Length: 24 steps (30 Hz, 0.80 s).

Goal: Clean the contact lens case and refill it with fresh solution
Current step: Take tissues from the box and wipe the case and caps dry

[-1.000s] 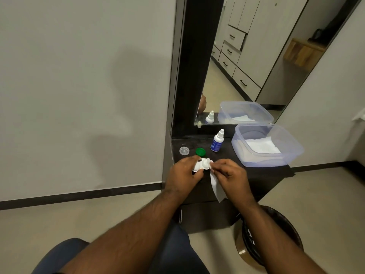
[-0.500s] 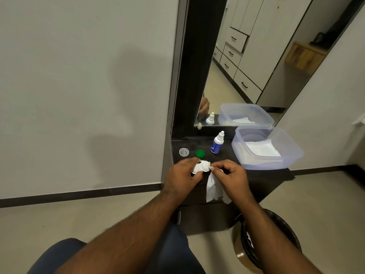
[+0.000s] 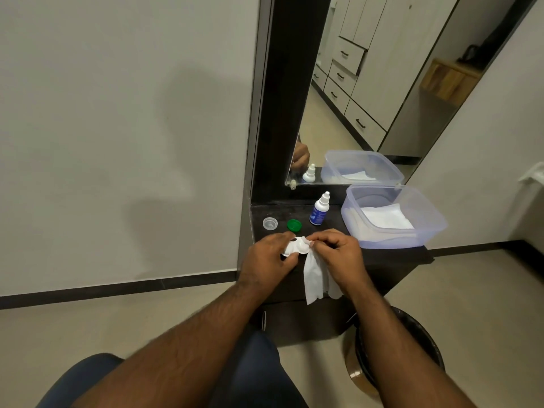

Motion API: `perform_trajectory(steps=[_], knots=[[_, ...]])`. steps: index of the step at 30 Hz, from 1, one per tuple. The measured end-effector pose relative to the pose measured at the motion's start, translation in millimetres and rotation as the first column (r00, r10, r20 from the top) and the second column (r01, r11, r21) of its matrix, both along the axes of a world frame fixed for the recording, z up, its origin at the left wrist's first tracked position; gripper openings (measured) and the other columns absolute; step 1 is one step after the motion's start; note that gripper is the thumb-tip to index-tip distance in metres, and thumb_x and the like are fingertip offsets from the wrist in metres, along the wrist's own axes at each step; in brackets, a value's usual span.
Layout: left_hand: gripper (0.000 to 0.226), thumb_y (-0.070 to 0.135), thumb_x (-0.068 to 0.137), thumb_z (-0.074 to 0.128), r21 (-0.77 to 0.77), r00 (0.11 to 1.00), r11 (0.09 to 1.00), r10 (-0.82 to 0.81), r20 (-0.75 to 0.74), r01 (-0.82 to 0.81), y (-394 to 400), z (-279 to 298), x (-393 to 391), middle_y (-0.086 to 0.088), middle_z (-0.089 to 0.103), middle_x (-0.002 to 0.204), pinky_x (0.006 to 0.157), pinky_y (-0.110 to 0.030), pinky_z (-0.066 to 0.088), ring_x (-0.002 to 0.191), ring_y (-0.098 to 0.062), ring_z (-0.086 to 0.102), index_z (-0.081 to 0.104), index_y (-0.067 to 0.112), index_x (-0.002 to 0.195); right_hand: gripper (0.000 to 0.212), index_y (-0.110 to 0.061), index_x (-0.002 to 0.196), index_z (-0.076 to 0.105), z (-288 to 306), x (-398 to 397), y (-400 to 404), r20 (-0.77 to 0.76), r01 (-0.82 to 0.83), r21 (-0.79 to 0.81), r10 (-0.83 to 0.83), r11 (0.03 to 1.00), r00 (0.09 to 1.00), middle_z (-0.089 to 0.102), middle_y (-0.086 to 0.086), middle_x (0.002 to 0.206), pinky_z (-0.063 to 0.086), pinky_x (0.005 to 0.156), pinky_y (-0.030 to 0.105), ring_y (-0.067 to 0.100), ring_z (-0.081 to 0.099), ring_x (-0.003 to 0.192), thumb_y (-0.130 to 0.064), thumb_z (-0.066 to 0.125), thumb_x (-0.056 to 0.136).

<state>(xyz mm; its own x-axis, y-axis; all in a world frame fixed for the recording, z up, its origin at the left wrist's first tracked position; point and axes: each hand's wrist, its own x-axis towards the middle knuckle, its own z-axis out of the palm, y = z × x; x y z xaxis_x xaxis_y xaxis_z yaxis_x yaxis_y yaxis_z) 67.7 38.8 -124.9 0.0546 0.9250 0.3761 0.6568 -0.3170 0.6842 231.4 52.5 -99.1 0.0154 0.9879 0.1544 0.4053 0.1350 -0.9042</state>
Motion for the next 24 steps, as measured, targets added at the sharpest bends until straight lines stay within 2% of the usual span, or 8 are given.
perform_trajectory(steps=[2, 7, 12, 15, 21, 24], knots=[[0.046, 0.025, 0.083, 0.070, -0.013, 1.000, 1.000, 0.001, -0.003, -0.002, 0.2, 0.9, -0.2, -0.003, 0.065, 0.125, 0.098, -0.026, 0.046, 0.113, -0.015, 0.060, 0.061, 0.014, 0.126, 0.020, -0.017, 0.080, 0.076, -0.6, -0.3, -1.5, -0.013, -0.006, 0.036, 0.006, 0.999, 1.000, 0.069, -0.003, 0.086, 0.048, 0.075, 0.014, 0.002, 0.063, 0.082, 0.000, 0.066, 0.080], [0.045, 0.028, 0.084, 0.069, -0.013, 1.000, 1.000, 0.002, 0.002, -0.002, 0.5, 0.4, -0.2, -0.001, 0.065, 0.125, 0.097, -0.025, 0.047, 0.112, -0.013, 0.060, 0.061, 0.016, 0.126, 0.019, -0.019, 0.089, 0.076, 0.0, -2.0, 2.4, -0.031, -0.024, 0.023, 0.025, 0.999, 0.999, 0.069, -0.004, 0.095, 0.048, 0.077, 0.010, 0.000, 0.062, 0.089, -0.004, 0.066, 0.083], [0.045, 0.024, 0.081, 0.072, -0.004, 1.000, 1.000, 0.014, 0.023, -0.014, 1.3, -0.4, -0.4, -0.004, 0.067, 0.122, 0.095, -0.029, 0.049, 0.109, -0.016, 0.062, 0.063, 0.014, 0.124, 0.027, -0.021, 0.076, 0.076, 0.1, 2.0, 0.1, -0.007, -0.090, 0.042, 0.091, 0.995, 0.996, 0.067, -0.005, 0.084, 0.047, 0.075, 0.011, 0.004, 0.063, 0.083, 0.004, 0.067, 0.079], [0.044, 0.024, 0.081, 0.072, -0.004, 0.999, 1.000, 0.017, 0.028, -0.017, 1.1, 0.8, -0.1, -0.003, 0.067, 0.121, 0.094, -0.029, 0.050, 0.108, -0.016, 0.062, 0.064, 0.015, 0.123, 0.019, -0.018, 0.083, 0.077, 3.5, 1.0, 1.1, -0.040, -0.087, 0.027, 0.088, 0.996, 0.995, 0.068, -0.002, 0.089, 0.047, 0.076, 0.011, 0.004, 0.063, 0.086, -0.002, 0.069, 0.080], [0.043, 0.023, 0.080, 0.073, -0.032, 0.995, 0.999, 0.039, 0.093, -0.036, 1.4, 2.0, -0.8, -0.002, 0.068, 0.119, 0.094, -0.028, 0.050, 0.105, -0.013, 0.062, 0.065, 0.016, 0.121, 0.024, -0.020, 0.075, 0.076, 3.7, 5.9, -0.3, 0.091, -0.125, -0.022, 0.126, 0.992, 0.988, 0.064, -0.006, 0.087, 0.046, 0.077, 0.011, 0.004, 0.061, 0.086, 0.001, 0.065, 0.079], [0.040, 0.023, 0.080, 0.072, -0.030, 0.993, 0.999, 0.045, 0.106, -0.042, 1.9, 3.6, -0.3, -0.002, 0.070, 0.114, 0.091, -0.027, 0.050, 0.101, -0.014, 0.063, 0.067, 0.016, 0.119, 0.022, -0.017, 0.078, 0.076, 3.4, 4.3, -0.1, 0.014, -0.064, 0.026, 0.064, 0.998, 0.998, 0.066, -0.005, 0.086, 0.046, 0.077, 0.010, 0.002, 0.062, 0.084, 0.003, 0.065, 0.079]])
